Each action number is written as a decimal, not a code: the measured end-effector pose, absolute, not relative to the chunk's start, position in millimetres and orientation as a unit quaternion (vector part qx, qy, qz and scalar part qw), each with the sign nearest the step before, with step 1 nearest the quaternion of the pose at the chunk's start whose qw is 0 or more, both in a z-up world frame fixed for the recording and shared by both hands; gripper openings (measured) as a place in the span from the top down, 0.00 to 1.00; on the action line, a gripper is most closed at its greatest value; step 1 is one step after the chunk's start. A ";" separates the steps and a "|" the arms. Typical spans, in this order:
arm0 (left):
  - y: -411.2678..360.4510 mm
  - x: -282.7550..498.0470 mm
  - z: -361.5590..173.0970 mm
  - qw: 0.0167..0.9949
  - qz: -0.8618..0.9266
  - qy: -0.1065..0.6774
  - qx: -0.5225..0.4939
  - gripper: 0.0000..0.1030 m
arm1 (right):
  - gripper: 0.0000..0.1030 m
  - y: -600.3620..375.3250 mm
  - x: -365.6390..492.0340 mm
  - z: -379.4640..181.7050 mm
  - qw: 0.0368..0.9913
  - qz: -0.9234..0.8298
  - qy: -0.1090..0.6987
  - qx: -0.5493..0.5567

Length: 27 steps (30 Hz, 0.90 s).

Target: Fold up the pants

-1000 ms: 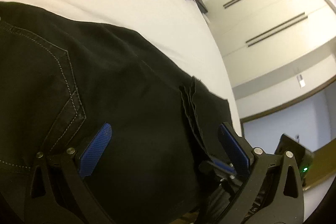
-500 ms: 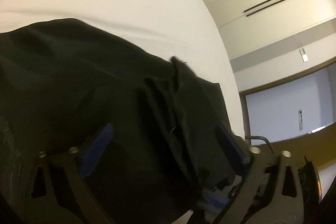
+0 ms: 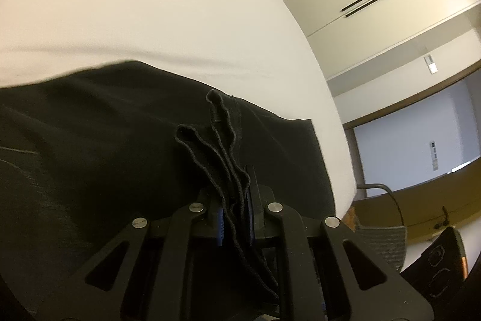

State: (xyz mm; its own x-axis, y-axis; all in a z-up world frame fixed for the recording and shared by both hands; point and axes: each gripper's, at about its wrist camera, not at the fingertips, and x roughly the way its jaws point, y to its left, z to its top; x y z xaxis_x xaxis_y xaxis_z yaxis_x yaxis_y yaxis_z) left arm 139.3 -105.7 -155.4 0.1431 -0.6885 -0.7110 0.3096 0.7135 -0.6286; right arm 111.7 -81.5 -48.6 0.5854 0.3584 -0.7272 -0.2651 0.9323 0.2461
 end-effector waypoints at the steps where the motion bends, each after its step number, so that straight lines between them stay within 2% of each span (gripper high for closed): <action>1: -99.1 140.0 -154.5 0.741 -0.333 0.559 -0.164 0.91 | 0.91 -75.1 114.9 -49.0 0.888 0.179 0.420 0.054; 5: -79.4 141.5 -160.4 0.753 -0.311 0.559 -0.156 0.91 | 0.91 -57.6 128.9 -55.9 0.881 0.189 0.429 0.062; 10: -76.7 144.2 -195.1 0.745 -0.293 0.577 -0.161 0.90 | 0.91 -46.3 147.0 -89.3 0.859 0.196 0.468 0.073; 12: -67.5 143.8 -201.0 0.740 -0.296 0.575 -0.185 0.88 | 0.88 -51.4 147.0 -93.6 0.856 0.200 0.469 0.086; 13: -62.4 142.7 -198.5 0.741 -0.294 0.574 -0.188 0.87 | 0.82 -57.4 144.3 -89.9 0.852 0.205 0.471 0.102; 14: -57.2 139.1 -190.8 0.751 -0.283 0.569 -0.178 0.84 | 0.75 -66.4 141.5 -84.5 0.844 0.216 0.475 0.125; 15: -55.1 136.1 -183.9 0.761 -0.277 0.562 -0.166 0.76 | 0.72 -76.5 137.6 -78.4 0.836 0.231 0.475 0.149; 17: -48.2 129.5 -166.1 0.789 -0.250 0.546 -0.134 0.70 | 0.65 -102.3 124.1 -58.7 0.832 0.257 0.456 0.186; 20: -40.3 123.4 -138.5 0.824 -0.202 0.519 -0.104 0.54 | 0.65 -158.7 116.5 -34.8 0.848 0.238 0.413 0.230; 23: -64.6 109.8 -111.3 0.827 -0.260 0.483 -0.120 0.53 | 0.64 -218.9 124.4 -39.8 0.841 0.214 0.398 0.297; 24: -79.1 105.0 -108.7 0.825 -0.278 0.479 -0.112 0.47 | 0.64 -234.1 127.9 -46.8 0.832 0.215 0.399 0.322; 27: -129.5 90.9 -128.5 0.806 -0.315 0.497 -0.070 0.44 | 0.64 -258.9 123.8 -76.9 0.796 0.229 0.405 0.388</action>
